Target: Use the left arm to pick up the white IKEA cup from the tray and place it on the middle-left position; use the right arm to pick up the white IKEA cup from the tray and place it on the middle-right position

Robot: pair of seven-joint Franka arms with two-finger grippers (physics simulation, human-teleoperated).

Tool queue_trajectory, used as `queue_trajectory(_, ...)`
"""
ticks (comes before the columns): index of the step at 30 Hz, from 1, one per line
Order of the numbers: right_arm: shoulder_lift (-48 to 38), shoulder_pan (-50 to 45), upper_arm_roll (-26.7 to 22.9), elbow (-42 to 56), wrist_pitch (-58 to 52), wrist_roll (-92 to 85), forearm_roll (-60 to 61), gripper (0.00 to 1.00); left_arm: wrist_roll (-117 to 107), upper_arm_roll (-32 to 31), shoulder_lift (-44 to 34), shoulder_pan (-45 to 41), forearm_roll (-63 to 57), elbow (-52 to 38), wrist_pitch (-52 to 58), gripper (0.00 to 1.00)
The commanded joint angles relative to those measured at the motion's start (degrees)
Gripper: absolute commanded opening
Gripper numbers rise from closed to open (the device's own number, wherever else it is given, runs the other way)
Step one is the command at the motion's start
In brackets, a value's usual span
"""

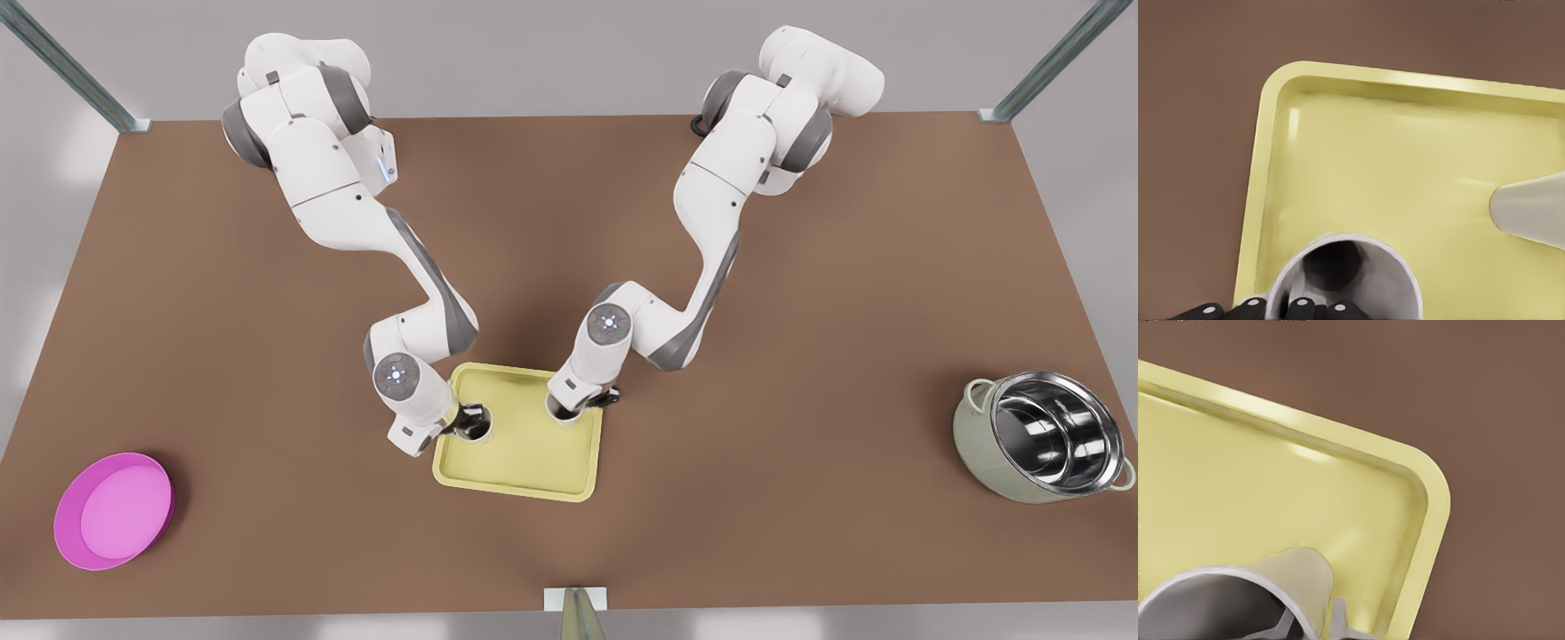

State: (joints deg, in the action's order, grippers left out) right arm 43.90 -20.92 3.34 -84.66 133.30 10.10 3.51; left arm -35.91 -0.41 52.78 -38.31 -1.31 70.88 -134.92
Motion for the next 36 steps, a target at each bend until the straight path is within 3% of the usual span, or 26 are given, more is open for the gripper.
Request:
queue_trajectory(1, 0.0, 0.0, 0.0, 0.0, 1.0, 3.2, -0.3, 0.30, -5.7, 0.0, -0.1, 0.0, 0.4, 0.0, -0.8, 0.09)
queue_trajectory(3, 0.0, 0.0, 0.0, 0.0, 1.0, 3.2, -0.3, 0.22, -6.5, 0.0, -0.7, -0.1, 0.4, 0.0, 0.0, 0.06)
queue_trajectory(5, -0.2, 0.0, 0.0, 0.1, 1.0, 3.3, -0.2, 0.22, -6.9, 0.1, -1.3, 0.0, 0.4, 0.0, 0.5, 0.00)
queue_trajectory(9, -4.3, 0.5, 0.4, -2.8, 0.3, 3.2, 0.1, 0.22, -7.1, 1.0, -5.8, 1.7, 0.3, 0.0, 5.6, 0.00)
queue_trajectory(10, -6.4, 1.9, 0.4, -5.4, 0.3, 1.6, 0.1, 0.22, -5.7, 1.1, -6.9, 4.5, -0.2, -0.1, 11.0, 0.00)
queue_trajectory(14, -14.6, 7.6, 0.4, -14.5, 0.3, -3.1, 0.2, 0.22, 9.6, 1.3, -8.7, 14.8, -0.1, 0.6, 11.9, 0.00)
queue_trajectory(18, -14.4, 14.9, 0.4, -19.3, 1.0, -15.3, 0.2, 0.24, 18.2, 1.2, -6.4, 21.0, 0.3, 0.8, 8.1, 0.00)
queue_trajectory(20, -12.6, 15.8, 0.4, -19.3, 2.4, -16.5, 0.2, 0.30, 18.1, 0.9, -5.1, 20.9, 1.4, 0.8, 5.8, 0.00)
queue_trajectory(21, -11.8, 15.8, 0.4, -19.3, 2.8, -16.5, 0.2, 0.58, 18.2, 0.9, -4.5, 20.9, 2.3, 0.8, 4.3, 0.00)
queue_trajectory(25, -11.9, 15.8, 0.4, -19.3, 2.8, -16.5, 0.2, 0.87, 18.2, 0.9, -2.5, 20.9, 2.2, 1.2, 0.8, 0.00)
queue_trajectory(26, -12.3, 15.9, 0.4, -18.8, 2.8, -16.5, 0.2, 0.98, 18.2, 0.9, -1.9, 21.0, 2.2, 1.2, 0.5, 0.00)
queue_trajectory(31, -19.3, 16.0, -0.1, -17.4, -3.3, -15.5, 0.1, 1.00, 18.7, 0.7, -0.6, 21.6, 4.7, 1.1, -2.5, 0.01)
queue_trajectory(32, -20.4, 16.0, -1.3, -10.9, -12.5, -15.5, -0.6, 1.00, 21.2, 0.8, -0.7, 21.8, 4.7, 1.1, -2.5, 1.00)
queue_trajectory(34, -23.0, 16.0, -3.8, -0.1, -26.1, -15.5, -3.8, 1.00, 22.1, 0.8, -1.0, 22.0, 4.2, 1.1, -2.4, 1.00)
queue_trajectory(36, -28.3, 16.0, -5.5, 3.3, -36.3, -15.6, -4.0, 1.00, 22.2, 0.8, -1.2, 21.8, 3.8, 1.1, -2.1, 1.00)
